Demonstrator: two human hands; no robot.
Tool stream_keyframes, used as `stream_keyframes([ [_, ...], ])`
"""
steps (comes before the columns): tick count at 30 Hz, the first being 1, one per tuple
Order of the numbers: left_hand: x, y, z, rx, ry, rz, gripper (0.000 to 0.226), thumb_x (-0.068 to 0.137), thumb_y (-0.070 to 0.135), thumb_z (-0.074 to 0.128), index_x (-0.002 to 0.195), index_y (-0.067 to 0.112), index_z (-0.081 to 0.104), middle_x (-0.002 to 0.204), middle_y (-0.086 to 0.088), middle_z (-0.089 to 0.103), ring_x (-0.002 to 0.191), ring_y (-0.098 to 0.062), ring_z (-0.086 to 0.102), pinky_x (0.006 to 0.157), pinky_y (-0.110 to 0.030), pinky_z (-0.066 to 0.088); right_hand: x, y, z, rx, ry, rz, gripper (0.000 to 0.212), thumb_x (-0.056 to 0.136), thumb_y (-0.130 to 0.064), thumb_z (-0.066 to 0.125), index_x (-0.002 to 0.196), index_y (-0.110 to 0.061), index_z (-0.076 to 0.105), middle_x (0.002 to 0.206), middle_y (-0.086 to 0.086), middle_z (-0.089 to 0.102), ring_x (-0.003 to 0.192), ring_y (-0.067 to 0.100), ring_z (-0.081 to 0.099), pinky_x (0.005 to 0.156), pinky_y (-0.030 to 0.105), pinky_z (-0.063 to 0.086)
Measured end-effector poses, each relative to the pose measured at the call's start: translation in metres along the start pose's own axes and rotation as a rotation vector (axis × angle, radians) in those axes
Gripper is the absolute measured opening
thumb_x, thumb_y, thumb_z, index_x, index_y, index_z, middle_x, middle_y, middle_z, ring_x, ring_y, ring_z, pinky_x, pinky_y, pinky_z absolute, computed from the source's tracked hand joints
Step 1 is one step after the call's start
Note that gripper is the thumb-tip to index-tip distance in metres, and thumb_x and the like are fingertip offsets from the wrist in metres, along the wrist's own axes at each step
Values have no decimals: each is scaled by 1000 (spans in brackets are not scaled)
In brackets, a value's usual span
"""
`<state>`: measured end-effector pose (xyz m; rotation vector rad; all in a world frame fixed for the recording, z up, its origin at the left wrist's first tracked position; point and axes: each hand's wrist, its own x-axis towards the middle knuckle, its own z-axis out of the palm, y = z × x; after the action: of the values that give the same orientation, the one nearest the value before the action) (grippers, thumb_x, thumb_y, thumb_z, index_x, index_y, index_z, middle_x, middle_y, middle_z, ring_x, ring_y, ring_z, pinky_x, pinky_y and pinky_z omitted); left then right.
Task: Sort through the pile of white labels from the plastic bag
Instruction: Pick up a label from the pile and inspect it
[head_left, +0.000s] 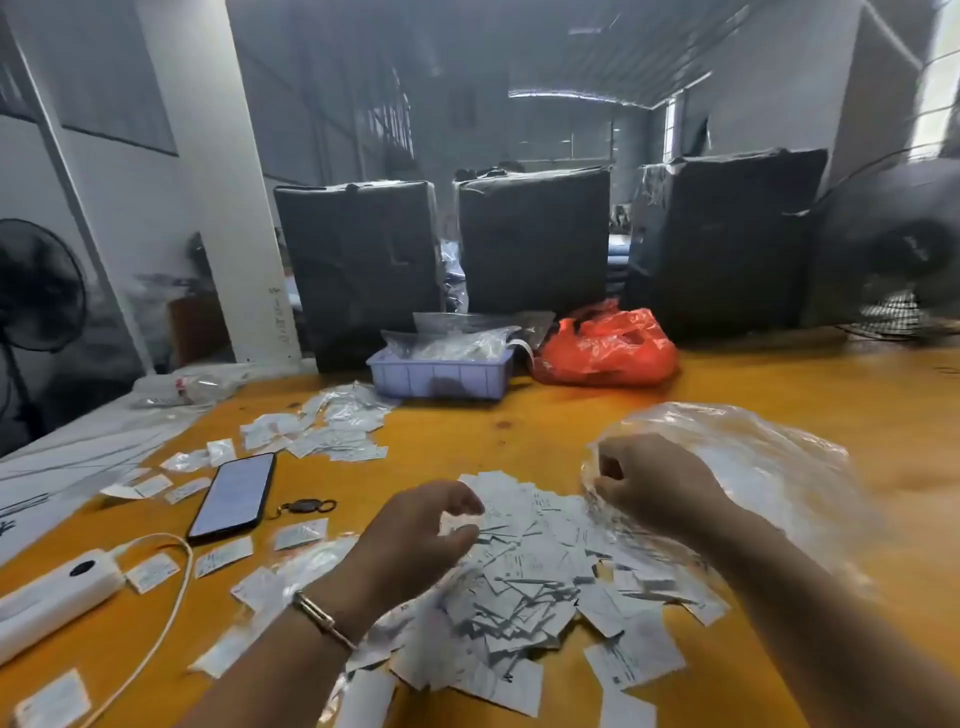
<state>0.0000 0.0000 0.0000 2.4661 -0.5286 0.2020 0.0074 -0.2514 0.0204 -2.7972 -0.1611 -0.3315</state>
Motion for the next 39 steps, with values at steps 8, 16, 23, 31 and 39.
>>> stream_keyframes([
  [8, 9, -30, 30, 297, -174, 53, 51, 101, 47, 44, 150, 35, 35, 159, 17, 27, 147, -3, 20, 115, -19, 15, 7, 32, 21, -134, 241, 106, 20, 87, -14, 54, 67, -15, 53, 64, 0, 54, 61, 20, 53, 49, 28, 36],
  [16, 13, -7, 35, 450, 56, 80, 23, 96, 40, 57, 112, 32, 71, 113, 15, 70, 104, -8, 63, 82, -24, 48, 2, 59, 17, -270, 155, 217, 9, 88, -18, 59, 93, -10, 57, 98, 6, 51, 98, 27, 51, 65, 30, 36],
  [23, 7, -19, 43, 521, 126, 136, 26, 100, 36, 49, 99, 24, 72, 95, 9, 73, 84, -10, 65, 72, -30, 51, -2, 77, 22, -358, 88, 263, 10, 82, -4, 54, 81, -13, 54, 91, 4, 53, 85, 24, 52, 60, 27, 39],
  [31, -1, -17, 41, 353, 240, 122, 5, 88, 22, 70, 86, 25, 74, 83, 13, 72, 75, -7, 64, 63, -27, 54, -2, 78, 27, -330, 221, 201, 19, 82, -11, 50, 63, -13, 48, 69, 0, 46, 72, 22, 43, 52, 25, 33],
  [39, -4, -17, 45, 130, 228, 33, 12, 85, 26, 72, 76, 30, 64, 77, 19, 64, 79, 0, 58, 62, -20, 47, -1, 83, 28, -384, 160, 236, 25, 81, -16, 58, 61, -17, 43, 67, -2, 45, 66, 21, 47, 48, 24, 31],
])
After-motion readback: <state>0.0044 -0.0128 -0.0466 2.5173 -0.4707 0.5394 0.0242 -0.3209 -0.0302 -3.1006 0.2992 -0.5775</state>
